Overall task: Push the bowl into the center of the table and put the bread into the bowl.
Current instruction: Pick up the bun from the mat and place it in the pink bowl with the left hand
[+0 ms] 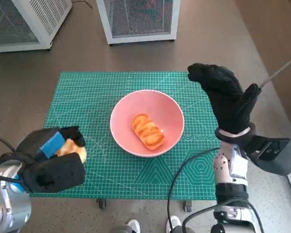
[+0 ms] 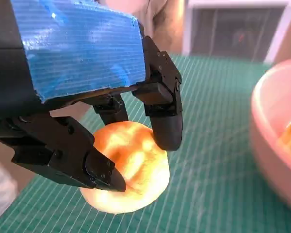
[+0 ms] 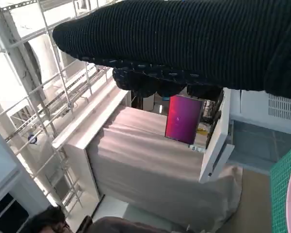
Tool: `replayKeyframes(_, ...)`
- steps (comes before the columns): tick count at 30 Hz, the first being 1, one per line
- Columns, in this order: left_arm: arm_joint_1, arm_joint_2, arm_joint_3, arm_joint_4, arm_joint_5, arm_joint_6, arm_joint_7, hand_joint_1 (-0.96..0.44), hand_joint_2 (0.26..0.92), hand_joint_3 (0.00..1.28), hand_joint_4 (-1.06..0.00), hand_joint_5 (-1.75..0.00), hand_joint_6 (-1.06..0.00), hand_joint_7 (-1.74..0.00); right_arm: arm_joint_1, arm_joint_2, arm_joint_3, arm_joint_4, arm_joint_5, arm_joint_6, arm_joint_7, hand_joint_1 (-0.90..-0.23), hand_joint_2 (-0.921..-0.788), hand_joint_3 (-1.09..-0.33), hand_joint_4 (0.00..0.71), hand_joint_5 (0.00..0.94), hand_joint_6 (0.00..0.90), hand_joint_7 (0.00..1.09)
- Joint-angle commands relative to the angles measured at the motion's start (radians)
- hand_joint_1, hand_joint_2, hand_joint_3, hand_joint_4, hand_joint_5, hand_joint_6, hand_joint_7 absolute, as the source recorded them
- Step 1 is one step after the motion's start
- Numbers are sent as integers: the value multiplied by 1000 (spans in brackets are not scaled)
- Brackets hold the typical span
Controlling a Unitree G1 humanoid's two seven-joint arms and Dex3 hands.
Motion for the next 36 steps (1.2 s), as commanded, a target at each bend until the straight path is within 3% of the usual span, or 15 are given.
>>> replayKeyframes(1, -69, -4, 20, -36, -5, -2, -8, 3, 918, 47, -734, -1102, -632, -1179, 21, -3, -4, 11, -6, 1, -6, -604, -921, -644, 229, 1, 323, 18)
replayKeyframes(10, -208, -22, -6, -55, -1, -13, -9, 3, 911, 34, -766, -1091, -661, -1128, 21, -5, -5, 13, -12, -10, -8, -602, -921, -644, 229, 0, 324, 19)
replayKeyframes(19, -410, -96, -143, -24, 57, -26, -23, 3, 904, 25, -793, -1088, -688, -1076, 19, -2, -3, 24, -12, -24, -6, -602, -921, -644, 229, 0, 325, 19)
replayKeyframes(30, -601, -216, -273, 98, 44, -145, -32, 3, 897, 26, -788, -1141, -727, -990, 24, -5, -4, 19, -14, -30, -12, -607, -921, -644, 231, 1, 327, 20)
replayKeyframes(36, -658, -288, -324, 196, 29, -204, -29, 3, 909, 31, -770, -1170, -687, -1017, 35, -10, -4, 5, -20, -38, -17, -608, -921, -648, 231, 1, 327, 20)
